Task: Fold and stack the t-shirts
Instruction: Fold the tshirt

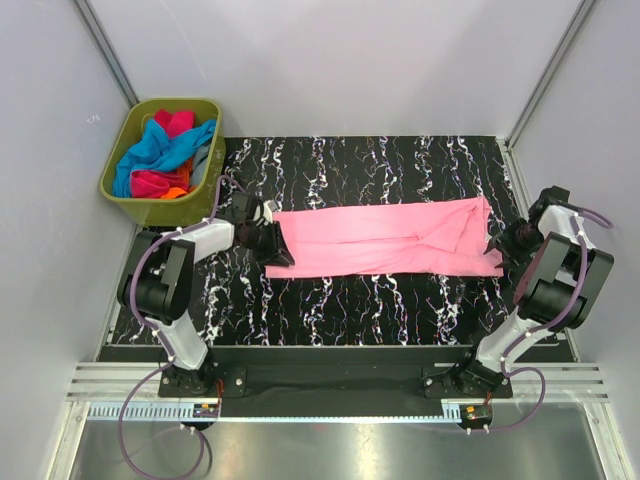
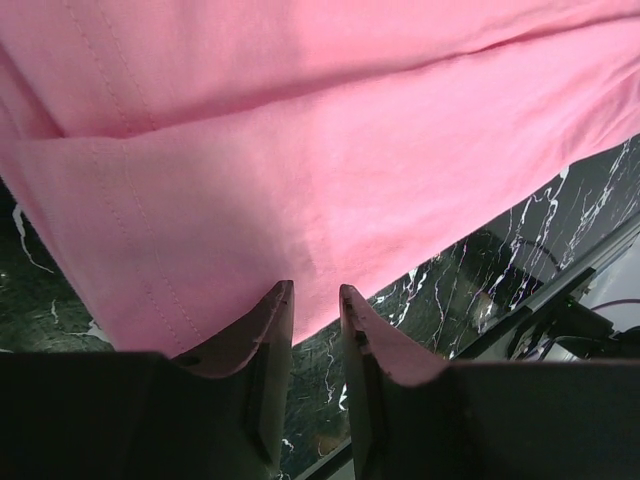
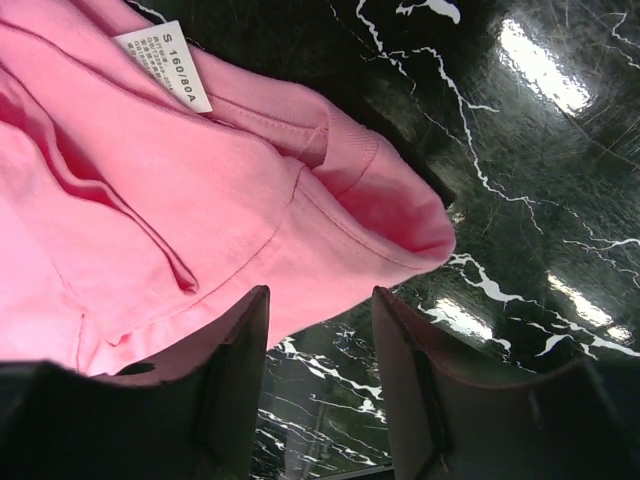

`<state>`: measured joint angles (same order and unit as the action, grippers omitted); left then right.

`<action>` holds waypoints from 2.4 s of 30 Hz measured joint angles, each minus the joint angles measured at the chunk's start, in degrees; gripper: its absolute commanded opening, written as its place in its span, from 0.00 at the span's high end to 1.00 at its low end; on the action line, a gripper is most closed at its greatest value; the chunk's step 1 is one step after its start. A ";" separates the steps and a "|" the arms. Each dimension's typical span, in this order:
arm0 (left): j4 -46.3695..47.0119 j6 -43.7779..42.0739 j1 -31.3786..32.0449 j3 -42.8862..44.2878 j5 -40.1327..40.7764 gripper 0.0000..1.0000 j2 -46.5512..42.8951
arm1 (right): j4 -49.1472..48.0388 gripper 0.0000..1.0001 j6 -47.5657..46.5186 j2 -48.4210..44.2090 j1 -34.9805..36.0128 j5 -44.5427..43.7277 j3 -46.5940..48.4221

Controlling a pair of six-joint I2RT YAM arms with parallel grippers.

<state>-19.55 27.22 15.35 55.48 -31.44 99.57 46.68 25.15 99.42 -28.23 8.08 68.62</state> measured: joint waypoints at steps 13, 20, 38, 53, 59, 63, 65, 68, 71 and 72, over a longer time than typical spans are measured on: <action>0.39 -0.31 -0.85 -0.57 1.22 0.74 2.38 | -2.12 0.45 0.61 0.37 -1.03 -0.07 -3.74; 1.03 -0.31 -1.53 -0.02 -0.37 0.75 3.74 | -3.15 0.65 0.98 3.82 -1.09 -1.01 -3.26; -0.48 -2.78 -2.43 2.95 -0.15 0.71 5.27 | -1.05 0.61 -3.17 6.67 -1.31 -7.02 2.89; -5.55 -4.61 -2.54 2.54 -0.59 0.66 -10.45 | 4.83 0.42 -2.47 0.83 -1.14 -1.62 11.17; -3.82 -4.46 -2.25 1.99 -2.10 0.67 -3.10 | 0.24 0.43 -1.31 2.54 1.44 7.69 11.52; -3.23 -4.55 -2.25 -0.02 -1.31 0.67 -2.78 | -3.37 0.43 -0.55 6.49 4.87 11.93 10.91; -2.84 -4.74 -2.25 -0.96 -0.66 0.67 -2.47 | -4.83 0.45 -0.33 7.76 6.27 13.16 9.68; -2.27 -4.83 -2.25 -2.32 0.26 0.67 -1.27 | -5.38 0.46 -0.33 8.79 7.04 14.16 7.89; -1.18 -4.42 -2.27 -3.67 -0.50 0.67 -0.37 | -5.60 0.47 -0.52 9.07 6.86 14.16 6.45; -0.74 -4.37 -2.27 -3.89 -0.52 0.67 -0.46 | -5.73 0.46 -0.70 9.07 6.86 14.12 6.05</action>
<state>-20.29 22.85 13.08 51.59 -31.97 99.11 40.95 24.45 108.49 -21.37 22.20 74.67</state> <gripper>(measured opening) 0.329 0.535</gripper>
